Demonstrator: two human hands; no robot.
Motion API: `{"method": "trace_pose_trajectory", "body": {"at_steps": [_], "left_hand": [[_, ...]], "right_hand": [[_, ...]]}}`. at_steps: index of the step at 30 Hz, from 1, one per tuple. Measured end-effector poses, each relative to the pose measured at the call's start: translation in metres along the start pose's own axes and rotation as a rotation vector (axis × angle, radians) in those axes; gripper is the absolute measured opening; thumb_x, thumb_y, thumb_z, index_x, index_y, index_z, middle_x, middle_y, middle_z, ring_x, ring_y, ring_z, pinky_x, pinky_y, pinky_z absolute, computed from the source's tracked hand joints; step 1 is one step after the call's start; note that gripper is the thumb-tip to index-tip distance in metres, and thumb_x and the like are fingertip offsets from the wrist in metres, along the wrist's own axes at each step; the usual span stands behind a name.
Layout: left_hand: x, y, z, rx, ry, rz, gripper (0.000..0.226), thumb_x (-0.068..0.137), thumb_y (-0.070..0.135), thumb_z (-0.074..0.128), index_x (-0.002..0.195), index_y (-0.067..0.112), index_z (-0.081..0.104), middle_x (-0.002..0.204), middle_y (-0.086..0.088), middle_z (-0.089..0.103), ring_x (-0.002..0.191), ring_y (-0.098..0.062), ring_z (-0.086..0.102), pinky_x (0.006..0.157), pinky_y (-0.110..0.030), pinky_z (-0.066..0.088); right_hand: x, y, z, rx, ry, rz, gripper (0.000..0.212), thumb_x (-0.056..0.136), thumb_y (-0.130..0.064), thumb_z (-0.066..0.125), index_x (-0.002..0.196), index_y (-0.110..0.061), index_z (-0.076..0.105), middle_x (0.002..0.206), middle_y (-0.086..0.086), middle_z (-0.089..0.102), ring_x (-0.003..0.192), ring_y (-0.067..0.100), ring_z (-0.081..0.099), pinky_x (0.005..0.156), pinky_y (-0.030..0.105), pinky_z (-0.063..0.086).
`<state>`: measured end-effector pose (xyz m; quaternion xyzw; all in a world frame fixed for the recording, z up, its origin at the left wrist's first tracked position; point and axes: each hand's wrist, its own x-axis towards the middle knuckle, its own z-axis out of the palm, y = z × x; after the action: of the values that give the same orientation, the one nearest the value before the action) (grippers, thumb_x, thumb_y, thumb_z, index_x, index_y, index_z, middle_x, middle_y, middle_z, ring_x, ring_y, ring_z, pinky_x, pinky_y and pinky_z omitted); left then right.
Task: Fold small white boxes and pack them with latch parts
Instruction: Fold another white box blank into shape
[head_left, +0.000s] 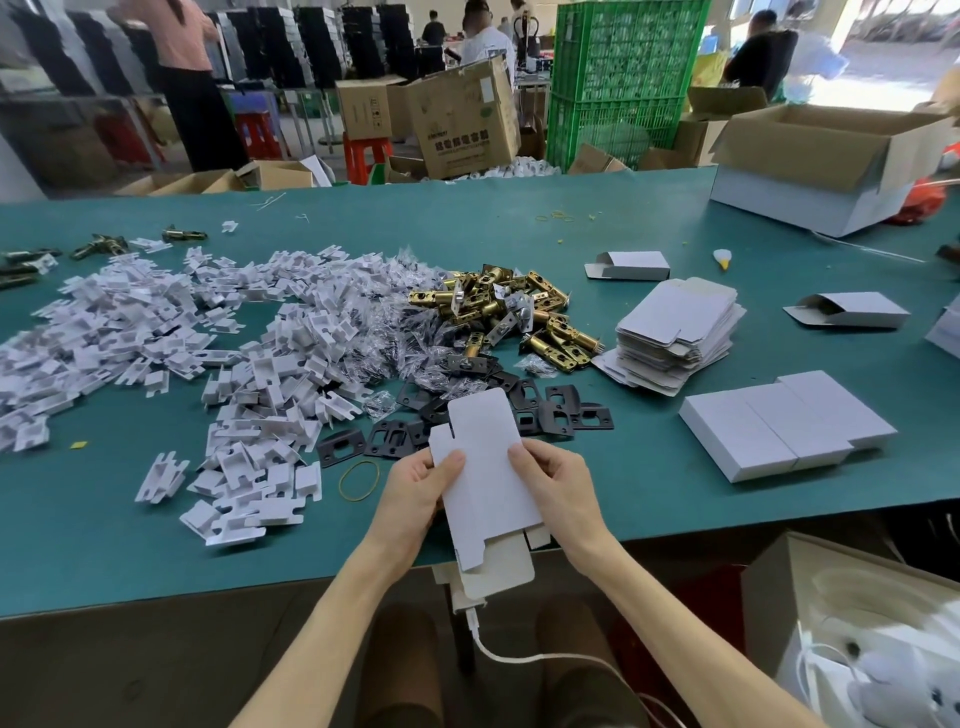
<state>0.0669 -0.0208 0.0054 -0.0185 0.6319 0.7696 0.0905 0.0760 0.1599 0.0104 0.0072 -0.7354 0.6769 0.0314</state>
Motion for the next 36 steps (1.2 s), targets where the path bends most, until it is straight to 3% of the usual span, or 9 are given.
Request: {"method": "trace_pose_trajectory", "body": {"at_steps": [4, 9, 12, 17, 23, 27, 30, 33, 36], "left_hand": [[0.0, -0.003, 0.0, 0.025, 0.016, 0.049, 0.038, 0.095, 0.032, 0.068, 0.125, 0.008, 0.066, 0.113, -0.014, 0.077, 0.103, -0.034, 0.074, 0.087, -0.045, 0.061], [0.001, -0.004, 0.003, 0.022, 0.078, 0.117, 0.051, 0.095, 0.028, 0.072, 0.141, 0.025, 0.052, 0.115, -0.009, 0.077, 0.104, -0.028, 0.075, 0.084, -0.043, 0.063], [0.002, -0.003, 0.002, 0.063, 0.114, 0.157, 0.054, 0.093, 0.031, 0.074, 0.144, 0.03, 0.056, 0.123, 0.001, 0.072, 0.11, -0.021, 0.073, 0.088, -0.043, 0.063], [0.0, -0.002, 0.005, 0.125, 0.083, 0.153, 0.069, 0.09, 0.035, 0.077, 0.153, 0.027, 0.05, 0.119, 0.011, 0.071, 0.11, -0.015, 0.073, 0.087, -0.035, 0.062], [-0.003, 0.002, 0.007, 0.17, 0.024, 0.125, 0.069, 0.094, 0.038, 0.069, 0.157, 0.026, 0.043, 0.14, 0.009, 0.065, 0.118, -0.011, 0.069, 0.098, -0.043, 0.059], [-0.006, 0.004, 0.01, 0.204, -0.038, 0.124, 0.064, 0.099, 0.034, 0.066, 0.158, 0.028, 0.041, 0.136, 0.013, 0.068, 0.117, -0.013, 0.07, 0.094, -0.039, 0.06], [-0.008, 0.005, 0.014, 0.213, -0.043, 0.139, 0.065, 0.099, 0.032, 0.068, 0.158, 0.031, 0.039, 0.127, 0.015, 0.072, 0.111, -0.013, 0.072, 0.086, -0.03, 0.061], [-0.009, 0.007, 0.014, 0.174, -0.022, 0.138, 0.066, 0.097, 0.032, 0.069, 0.155, 0.037, 0.039, 0.121, 0.01, 0.075, 0.109, -0.014, 0.073, 0.084, -0.031, 0.061], [-0.011, 0.009, 0.012, 0.164, -0.032, 0.137, 0.055, 0.097, 0.031, 0.069, 0.149, 0.034, 0.05, 0.123, 0.004, 0.074, 0.11, -0.018, 0.073, 0.084, -0.035, 0.062]], "right_hand": [[0.0, 0.001, 0.003, -0.006, 0.054, -0.008, 0.026, 0.104, -0.027, 0.059, 0.098, -0.007, 0.074, 0.091, 0.012, 0.073, 0.086, 0.043, 0.065, 0.067, 0.041, 0.045], [-0.001, -0.001, 0.002, 0.014, 0.06, 0.026, 0.023, 0.103, -0.028, 0.061, 0.099, -0.013, 0.078, 0.092, 0.003, 0.077, 0.086, 0.033, 0.07, 0.069, 0.046, 0.053], [-0.001, -0.001, 0.004, 0.016, 0.069, 0.012, 0.025, 0.104, -0.032, 0.058, 0.116, -0.017, 0.074, 0.101, -0.002, 0.077, 0.09, 0.026, 0.072, 0.076, 0.049, 0.057], [0.001, -0.002, 0.004, -0.001, 0.057, 0.023, 0.039, 0.104, -0.038, 0.056, 0.14, -0.026, 0.061, 0.121, -0.007, 0.072, 0.099, 0.014, 0.071, 0.081, 0.043, 0.062], [0.0, -0.003, 0.0, 0.058, 0.016, 0.007, 0.044, 0.104, -0.037, 0.054, 0.148, -0.033, 0.051, 0.134, -0.01, 0.065, 0.105, 0.009, 0.07, 0.082, 0.032, 0.061], [-0.001, -0.002, 0.003, 0.06, 0.022, 0.001, 0.043, 0.104, -0.035, 0.057, 0.146, -0.035, 0.052, 0.126, -0.015, 0.069, 0.097, 0.009, 0.072, 0.073, 0.028, 0.06], [0.0, -0.001, 0.004, 0.064, 0.032, 0.009, 0.042, 0.103, -0.035, 0.059, 0.145, -0.036, 0.053, 0.121, -0.012, 0.071, 0.095, 0.017, 0.072, 0.077, 0.039, 0.063], [0.001, 0.0, 0.004, 0.061, 0.052, 0.009, 0.043, 0.101, -0.036, 0.061, 0.144, -0.033, 0.056, 0.106, -0.001, 0.074, 0.091, 0.024, 0.072, 0.078, 0.046, 0.063], [0.001, 0.001, 0.004, 0.059, 0.057, 0.013, 0.044, 0.1, -0.036, 0.062, 0.143, -0.031, 0.057, 0.099, 0.004, 0.073, 0.089, 0.025, 0.072, 0.079, 0.049, 0.062]]}}
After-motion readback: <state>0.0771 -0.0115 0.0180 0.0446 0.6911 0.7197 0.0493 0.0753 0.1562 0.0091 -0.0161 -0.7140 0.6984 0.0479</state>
